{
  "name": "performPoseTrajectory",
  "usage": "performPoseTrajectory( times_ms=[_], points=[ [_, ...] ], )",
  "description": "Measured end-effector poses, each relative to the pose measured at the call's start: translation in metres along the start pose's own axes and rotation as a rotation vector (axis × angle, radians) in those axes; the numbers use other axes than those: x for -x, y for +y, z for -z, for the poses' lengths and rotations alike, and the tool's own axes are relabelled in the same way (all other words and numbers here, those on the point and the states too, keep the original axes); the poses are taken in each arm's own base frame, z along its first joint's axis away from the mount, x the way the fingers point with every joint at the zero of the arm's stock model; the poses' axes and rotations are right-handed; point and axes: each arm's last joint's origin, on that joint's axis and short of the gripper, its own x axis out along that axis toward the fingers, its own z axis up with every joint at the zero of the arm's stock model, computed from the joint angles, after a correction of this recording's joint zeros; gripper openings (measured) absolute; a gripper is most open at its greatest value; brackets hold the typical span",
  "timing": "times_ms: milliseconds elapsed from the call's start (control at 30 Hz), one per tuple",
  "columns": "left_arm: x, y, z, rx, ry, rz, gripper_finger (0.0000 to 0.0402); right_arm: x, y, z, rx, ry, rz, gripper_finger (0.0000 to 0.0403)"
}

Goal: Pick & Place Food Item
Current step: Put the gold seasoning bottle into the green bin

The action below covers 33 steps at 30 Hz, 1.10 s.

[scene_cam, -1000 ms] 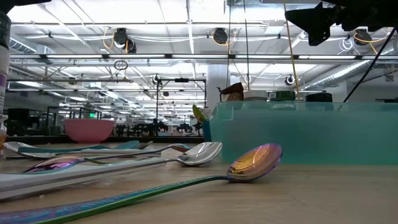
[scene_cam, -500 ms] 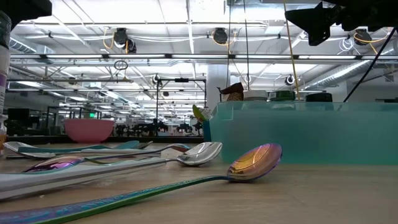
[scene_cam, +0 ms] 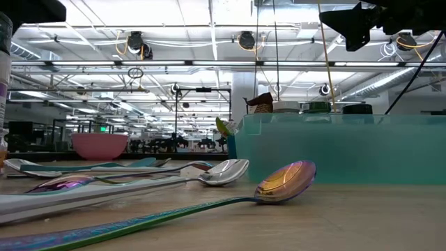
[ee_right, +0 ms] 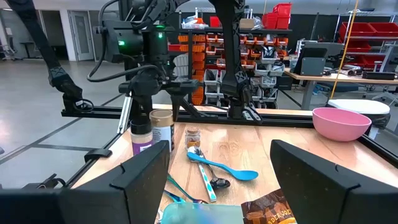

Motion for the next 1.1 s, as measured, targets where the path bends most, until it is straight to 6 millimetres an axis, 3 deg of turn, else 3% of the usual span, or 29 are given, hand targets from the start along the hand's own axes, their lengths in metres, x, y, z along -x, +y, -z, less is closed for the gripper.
performPoseTrajectory(
  times_ms=[167,433,633,733,900,1100],
  points=[
    [0.014,0.013,0.004,0.045,0.025,-0.014,0.0275,0.000,0.000,0.000,0.000,0.000,0.000,0.0270],
    [0.074,0.042,0.005,0.156,-0.234,-0.015,0.0274,0.000,0.000,0.000,0.000,0.000,0.000,0.0270],
    [0.110,0.073,-0.024,0.127,-0.462,-0.031,0.0274,0.000,0.000,-0.001,-0.003,-0.009,0.000,0.0270],
    [0.118,0.084,-0.047,0.042,-0.567,0.016,0.0274,0.000,0.000,-0.001,-0.005,-0.015,0.000,0.0270],
    [0.110,0.102,-0.081,-0.070,-0.623,0.020,0.0274,0.000,0.000,-0.001,-0.002,-0.015,0.001,0.0270],
    [0.105,0.115,-0.096,-0.133,-0.663,-0.025,0.0274,-0.001,-0.001,-0.001,-0.016,-0.017,0.041,0.0270]
  ],
)
